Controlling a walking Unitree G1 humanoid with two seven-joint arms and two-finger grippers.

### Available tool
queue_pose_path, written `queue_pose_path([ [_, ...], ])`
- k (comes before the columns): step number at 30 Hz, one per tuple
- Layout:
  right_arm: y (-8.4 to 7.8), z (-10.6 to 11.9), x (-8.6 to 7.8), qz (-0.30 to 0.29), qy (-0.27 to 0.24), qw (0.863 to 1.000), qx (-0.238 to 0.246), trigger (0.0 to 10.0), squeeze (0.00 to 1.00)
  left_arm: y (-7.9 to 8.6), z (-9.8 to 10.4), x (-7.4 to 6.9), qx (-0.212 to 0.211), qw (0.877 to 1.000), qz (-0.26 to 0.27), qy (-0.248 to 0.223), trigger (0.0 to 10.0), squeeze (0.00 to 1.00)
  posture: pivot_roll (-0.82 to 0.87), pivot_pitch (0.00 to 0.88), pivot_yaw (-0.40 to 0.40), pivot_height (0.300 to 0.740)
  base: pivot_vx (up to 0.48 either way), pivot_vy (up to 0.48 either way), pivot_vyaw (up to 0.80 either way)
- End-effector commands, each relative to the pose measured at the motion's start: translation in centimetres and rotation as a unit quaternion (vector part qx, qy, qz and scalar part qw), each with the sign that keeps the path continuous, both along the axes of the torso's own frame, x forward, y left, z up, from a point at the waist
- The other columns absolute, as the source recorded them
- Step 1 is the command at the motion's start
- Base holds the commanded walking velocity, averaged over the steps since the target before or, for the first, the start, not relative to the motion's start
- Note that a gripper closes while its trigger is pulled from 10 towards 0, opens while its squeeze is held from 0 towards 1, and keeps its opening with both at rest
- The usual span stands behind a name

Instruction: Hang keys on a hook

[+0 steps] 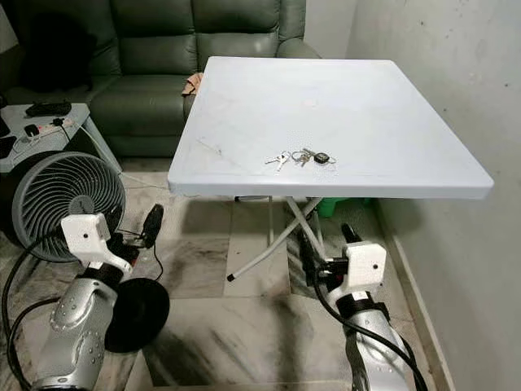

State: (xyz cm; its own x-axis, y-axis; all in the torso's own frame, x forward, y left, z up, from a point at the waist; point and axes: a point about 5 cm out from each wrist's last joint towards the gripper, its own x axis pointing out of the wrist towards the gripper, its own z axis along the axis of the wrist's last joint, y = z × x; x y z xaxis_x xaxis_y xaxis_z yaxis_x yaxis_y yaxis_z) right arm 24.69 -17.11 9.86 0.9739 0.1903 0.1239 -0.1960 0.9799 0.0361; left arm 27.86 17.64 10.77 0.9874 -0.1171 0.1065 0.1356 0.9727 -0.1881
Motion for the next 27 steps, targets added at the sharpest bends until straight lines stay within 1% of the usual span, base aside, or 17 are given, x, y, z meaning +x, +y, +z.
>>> queue_pose_path([
  [1,0.15,1.02,0.36,0.001,-0.015,1.0,0.001,10.0,0.0,0.12,0.35,-0.1,0.02,1.0,-0.004,0.0,10.0,0.0,-0.02,0.0,0.024,0.732,0.0,0.0,0.0],
  [3,0.19,1.18,0.48,0.001,-0.016,1.0,0.001,10.0,0.0,0.09,0.35,-0.1,0.03,1.0,-0.005,0.002,10.0,0.0,-0.02,0.0,0.025,0.732,0.0,0.0,0.0],
  [6,0.22,1.38,0.58,0.002,-0.017,1.0,0.001,10.0,0.0,-0.03,0.26,-0.14,0.026,1.0,-0.008,0.014,10.0,0.0,-0.02,0.0,0.023,0.732,0.0,0.0,0.0],
  [7,0.26,1.46,0.66,0.002,-0.017,1.0,0.001,10.0,0.0,-0.13,0.36,-0.18,0.034,0.999,-0.013,0.01,10.0,0.0,-0.02,0.0,0.023,0.732,0.0,0.0,0.0],
  [11,0.37,1.58,0.74,0.003,-0.018,1.0,0.002,10.0,0.0,-0.29,0.42,-0.21,0.036,0.999,-0.019,0.009,10.0,0.0,-0.02,0.0,0.023,0.732,0.0,0.0,0.0],
  [27,0.48,1.8,0.9,0.005,-0.018,1.0,0.003,10.0,0.0,-0.68,0.72,-0.09,0.039,0.999,-0.03,0.01,10.0,0.0,-0.02,0.0,0.024,0.732,0.31,0.0,0.0],
])
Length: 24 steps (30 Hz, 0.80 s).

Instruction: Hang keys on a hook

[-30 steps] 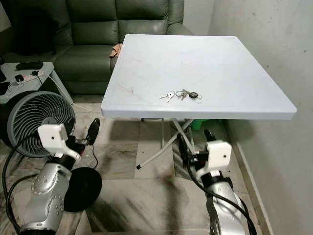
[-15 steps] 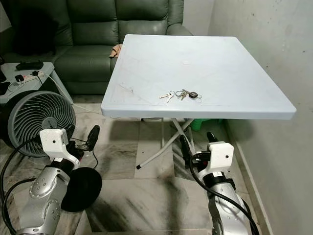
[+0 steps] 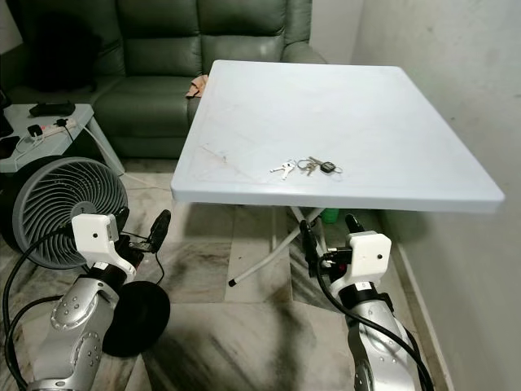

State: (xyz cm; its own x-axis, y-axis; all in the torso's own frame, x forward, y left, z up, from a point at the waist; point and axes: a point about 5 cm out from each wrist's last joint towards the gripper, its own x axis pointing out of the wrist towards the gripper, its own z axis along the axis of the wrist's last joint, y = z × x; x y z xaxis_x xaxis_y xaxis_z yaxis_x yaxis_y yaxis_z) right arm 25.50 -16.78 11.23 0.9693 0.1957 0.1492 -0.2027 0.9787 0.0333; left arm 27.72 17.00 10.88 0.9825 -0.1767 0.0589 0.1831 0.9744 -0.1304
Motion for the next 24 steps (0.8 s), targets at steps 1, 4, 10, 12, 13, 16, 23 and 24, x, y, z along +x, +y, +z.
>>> queue_pose_path([
  [1,0.15,0.43,0.09,0.003,-0.006,1.0,0.002,10.0,0.0,-0.08,0.64,0.06,0.006,1.0,-0.003,-0.009,10.0,0.0,-0.02,0.0,0.024,0.732,0.315,0.0,0.0],
  [4,0.19,0.45,0.1,0.004,-0.006,1.0,0.002,10.0,0.0,-0.16,0.7,0.09,0.006,1.0,-0.005,-0.01,10.0,0.0,-0.02,0.0,0.024,0.732,0.322,0.0,0.0],
  [10,0.24,0.44,0.07,0.004,-0.006,1.0,0.002,10.0,0.0,-0.11,0.8,0.1,0.006,1.0,-0.006,-0.011,10.0,0.0,-0.01,0.0,0.026,0.732,0.32,0.0,0.0],
  [12,0.25,0.45,0.08,0.005,-0.006,1.0,0.002,10.0,0.0,-0.11,0.79,0.1,0.007,1.0,-0.006,-0.011,10.0,0.0,-0.01,0.0,0.026,0.732,0.319,0.0,0.0],
  [13,0.25,0.45,0.08,0.005,-0.006,1.0,0.002,10.0,0.0,-0.12,0.79,0.1,0.007,1.0,-0.006,-0.011,10.0,0.0,-0.01,0.0,0.026,0.732,0.319,0.0,0.0],
  [16,0.29,0.48,0.06,0.006,-0.006,1.0,0.002,10.0,0.0,-0.08,0.84,0.05,0.006,1.0,-0.006,-0.011,10.0,0.0,-0.01,0.0,0.024,0.732,0.319,0.0,0.0],
  [23,0.33,0.48,0.11,0.008,-0.005,1.0,0.002,10.0,0.0,-0.2,0.89,0.04,0.004,1.0,-0.007,-0.01,10.0,0.0,-0.01,0.0,0.024,0.732,0.317,0.0,0.0],
  [24,0.35,0.48,0.09,0.009,-0.005,1.0,0.002,10.0,0.0,-0.2,0.9,0.03,0.004,1.0,-0.007,-0.01,10.0,0.0,-0.01,0.0,0.024,0.732,0.315,0.0,0.0],
])
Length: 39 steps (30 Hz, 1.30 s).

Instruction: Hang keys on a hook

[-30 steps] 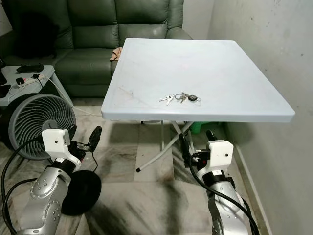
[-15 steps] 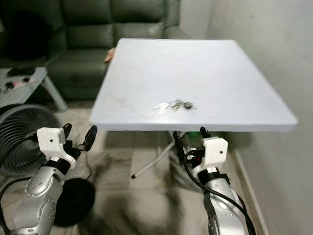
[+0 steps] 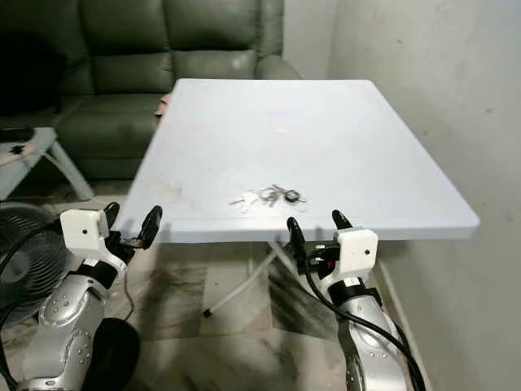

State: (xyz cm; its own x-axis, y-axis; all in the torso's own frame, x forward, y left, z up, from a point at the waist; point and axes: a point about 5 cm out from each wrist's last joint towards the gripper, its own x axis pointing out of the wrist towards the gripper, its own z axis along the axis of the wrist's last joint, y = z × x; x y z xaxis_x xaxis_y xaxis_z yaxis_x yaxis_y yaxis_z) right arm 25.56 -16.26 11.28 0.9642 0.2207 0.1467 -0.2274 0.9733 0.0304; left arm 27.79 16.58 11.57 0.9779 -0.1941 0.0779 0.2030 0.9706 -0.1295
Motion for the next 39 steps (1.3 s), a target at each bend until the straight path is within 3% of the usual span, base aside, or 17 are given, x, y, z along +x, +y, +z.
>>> queue_pose_path([
  [1,-0.16,0.43,0.03,-0.004,-0.005,1.0,0.004,10.0,0.0,0.22,0.21,-0.04,0.006,1.0,0.002,-0.001,10.0,0.0,-0.01,0.0,0.024,0.732,0.315,0.0,0.0],
  [8,-0.02,0.32,-0.04,0.003,-0.002,1.0,-0.018,10.0,0.0,0.12,0.2,-0.07,0.005,1.0,0.0,0.001,10.0,0.0,-0.01,0.0,0.024,0.732,0.303,0.0,0.0],
  [19,0.08,0.2,0.02,0.006,0.004,1.0,-0.024,10.0,0.0,-0.11,0.27,-0.01,0.002,1.0,0.001,0.002,10.0,0.0,-0.01,0.0,0.021,0.732,0.208,0.0,0.8],
  [28,-0.11,0.3,0.03,0.01,0.001,1.0,-0.008,10.0,0.0,-0.22,0.24,-0.06,0.008,1.0,0.015,-0.001,10.0,0.0,-0.01,0.0,0.015,0.732,0.0,0.0,0.0],
  [39,-0.72,0.63,0.61,0.008,0.001,1.0,-0.028,10.0,0.0,-0.62,0.2,0.0,0.01,1.0,0.008,-0.004,10.0,0.0,-0.01,0.0,0.007,0.732,0.0,0.0,0.0],
])
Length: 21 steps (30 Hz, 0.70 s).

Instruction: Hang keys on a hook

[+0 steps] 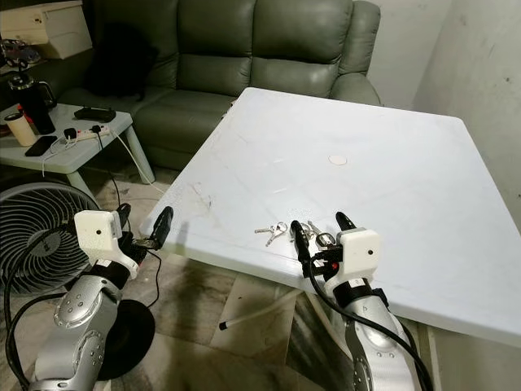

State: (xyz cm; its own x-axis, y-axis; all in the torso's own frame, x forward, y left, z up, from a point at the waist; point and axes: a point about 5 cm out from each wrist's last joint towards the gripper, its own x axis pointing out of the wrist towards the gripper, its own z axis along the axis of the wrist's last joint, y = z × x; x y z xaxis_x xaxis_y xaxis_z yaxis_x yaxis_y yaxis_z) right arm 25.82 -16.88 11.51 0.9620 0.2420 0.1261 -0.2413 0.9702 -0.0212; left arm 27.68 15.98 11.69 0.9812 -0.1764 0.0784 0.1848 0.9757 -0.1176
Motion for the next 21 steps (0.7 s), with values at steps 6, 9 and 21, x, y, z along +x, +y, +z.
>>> queue_pose_path([
  [6,-0.9,0.6,0.8,-0.003,-0.005,1.0,-0.013,10.0,0.0,-0.6,0.1,0.0,0.007,1.0,-0.017,-0.004,10.0,0.0,-0.01,0.0,0.006,0.732,0.0,0.0,0.0],
  [9,-1.6,0.9,1.2,0.001,-0.007,1.0,-0.031,10.0,0.0,-1.1,0.1,-0.2,0.011,0.999,-0.032,-0.004,10.0,0.0,-0.01,0.0,0.001,0.732,0.0,0.0,0.0],
  [21,-5.7,1.3,2.9,0.001,0.004,0.996,-0.089,10.0,0.0,-2.6,-0.9,-2.5,0.028,0.996,-0.083,0.011,10.0,0.0,-0.01,0.042,0.001,0.732,0.0,0.0,0.0],
])
